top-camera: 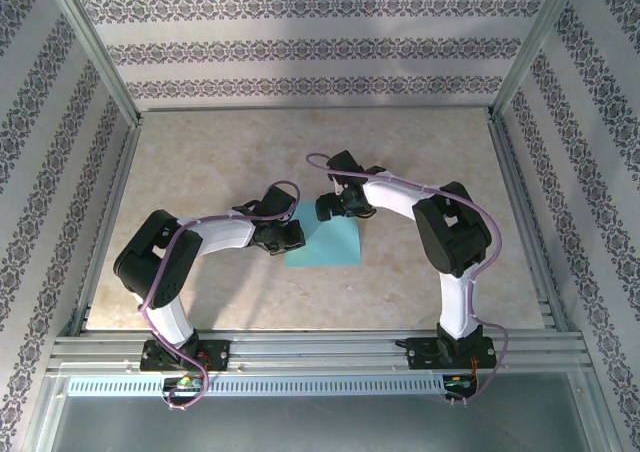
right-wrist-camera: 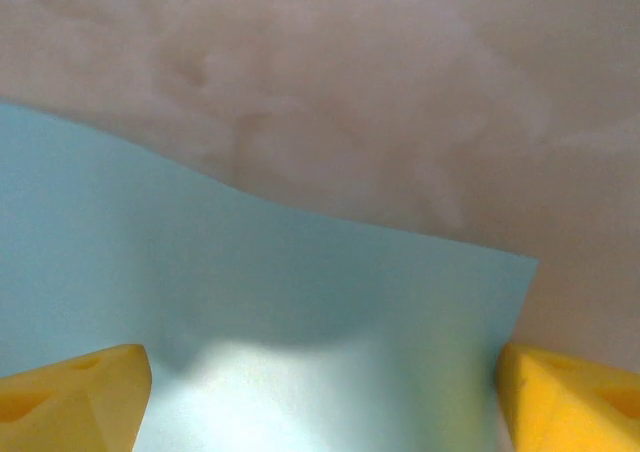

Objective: Fold a paper plane with a square sheet of paper (fold left side to right side)
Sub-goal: Pick up the square sheet of paper from the center of the table.

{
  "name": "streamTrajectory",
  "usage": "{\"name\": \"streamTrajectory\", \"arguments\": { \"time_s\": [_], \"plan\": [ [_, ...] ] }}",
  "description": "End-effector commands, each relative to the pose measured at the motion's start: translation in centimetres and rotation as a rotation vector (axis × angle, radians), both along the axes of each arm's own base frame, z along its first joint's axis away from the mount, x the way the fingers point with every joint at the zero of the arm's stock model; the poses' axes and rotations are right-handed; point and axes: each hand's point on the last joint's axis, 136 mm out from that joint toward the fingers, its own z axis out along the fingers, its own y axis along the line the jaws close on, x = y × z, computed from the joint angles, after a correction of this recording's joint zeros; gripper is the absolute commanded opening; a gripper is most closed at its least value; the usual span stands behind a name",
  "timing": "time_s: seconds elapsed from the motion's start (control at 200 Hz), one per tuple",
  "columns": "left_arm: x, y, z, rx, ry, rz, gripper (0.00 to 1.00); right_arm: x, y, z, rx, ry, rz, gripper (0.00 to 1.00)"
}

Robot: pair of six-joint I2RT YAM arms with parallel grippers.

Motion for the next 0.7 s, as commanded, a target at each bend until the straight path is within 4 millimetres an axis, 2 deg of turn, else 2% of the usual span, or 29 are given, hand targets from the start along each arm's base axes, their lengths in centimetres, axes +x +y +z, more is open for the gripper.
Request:
{"name": "streamTrajectory", "arguments": {
  "time_s": [0.0,0.195,0.415,0.59,0.695],
  "plan": [
    [-0.6,0.8,-1.7,0.043,0.035,-0.007,0.15,-3.3,1.5,0.4,0.033,0.076,0.046,0.86],
    [-0.3,0.5,-1.3,0.024,0.019,-0.004,0.14,-4.3,2.1,1.0,0.059,0.090,0.053,0.74],
    [0.1,0.1,-0.7,0.000,-0.001,-0.006,0.14,-4.4,2.0,1.3,0.072,0.094,0.050,0.57],
    [0.8,-0.1,0.7,-0.007,-0.053,-0.022,0.20,-4.3,2.3,2.3,0.127,0.092,0.059,0.42],
    [1.7,0.6,2.4,0.001,-0.091,-0.041,0.26,-4.3,2.6,3.1,0.182,0.092,0.072,0.35]
  ]
}}
